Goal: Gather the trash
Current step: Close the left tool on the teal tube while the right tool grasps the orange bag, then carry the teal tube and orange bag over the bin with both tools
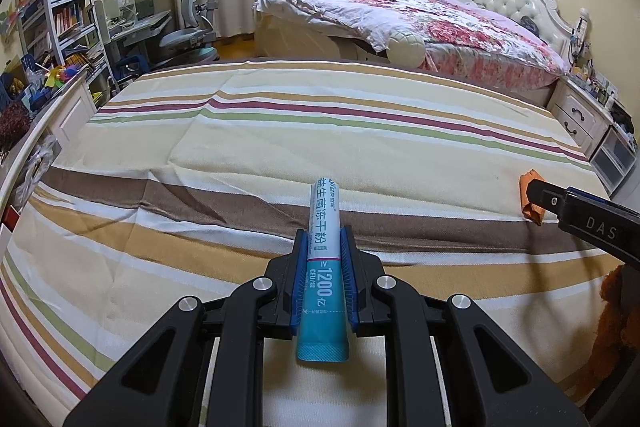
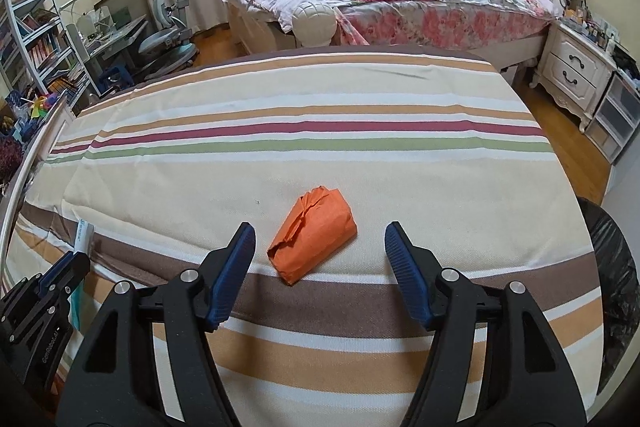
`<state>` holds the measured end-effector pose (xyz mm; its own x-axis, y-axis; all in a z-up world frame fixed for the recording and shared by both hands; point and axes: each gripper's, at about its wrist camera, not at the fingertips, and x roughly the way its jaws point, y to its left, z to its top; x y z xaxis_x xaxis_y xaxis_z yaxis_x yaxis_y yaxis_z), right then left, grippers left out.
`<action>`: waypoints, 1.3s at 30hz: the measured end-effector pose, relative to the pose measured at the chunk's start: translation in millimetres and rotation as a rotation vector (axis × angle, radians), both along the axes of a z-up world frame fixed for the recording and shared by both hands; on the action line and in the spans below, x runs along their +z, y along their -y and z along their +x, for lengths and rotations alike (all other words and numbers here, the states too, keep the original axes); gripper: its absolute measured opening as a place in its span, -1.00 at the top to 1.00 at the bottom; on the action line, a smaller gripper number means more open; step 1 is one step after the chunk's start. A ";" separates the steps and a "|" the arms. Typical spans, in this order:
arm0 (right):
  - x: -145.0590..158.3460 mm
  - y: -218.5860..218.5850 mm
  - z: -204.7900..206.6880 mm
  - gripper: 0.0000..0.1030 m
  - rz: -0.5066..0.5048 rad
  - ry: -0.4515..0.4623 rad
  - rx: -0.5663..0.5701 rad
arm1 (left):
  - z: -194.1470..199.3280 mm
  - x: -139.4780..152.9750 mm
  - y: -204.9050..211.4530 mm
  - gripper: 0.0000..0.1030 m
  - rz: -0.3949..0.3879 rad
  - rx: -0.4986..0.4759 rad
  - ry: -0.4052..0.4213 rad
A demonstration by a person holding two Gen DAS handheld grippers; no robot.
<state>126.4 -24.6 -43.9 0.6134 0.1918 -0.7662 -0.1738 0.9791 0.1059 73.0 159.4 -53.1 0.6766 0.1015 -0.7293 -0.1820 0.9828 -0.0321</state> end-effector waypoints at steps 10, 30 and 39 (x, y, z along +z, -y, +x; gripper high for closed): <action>-9.8 -4.5 9.5 -0.26 -0.032 -0.013 -0.006 | 4.2 -0.4 -1.5 0.66 -0.004 -0.005 -0.006; -10.2 20.6 -9.8 0.50 -0.064 0.009 0.020 | 6.9 2.0 -1.0 0.66 -0.006 -0.007 0.005; -5.7 41.1 -26.0 0.50 -0.060 0.021 0.012 | 3.9 4.2 17.5 0.66 -0.008 -0.037 0.017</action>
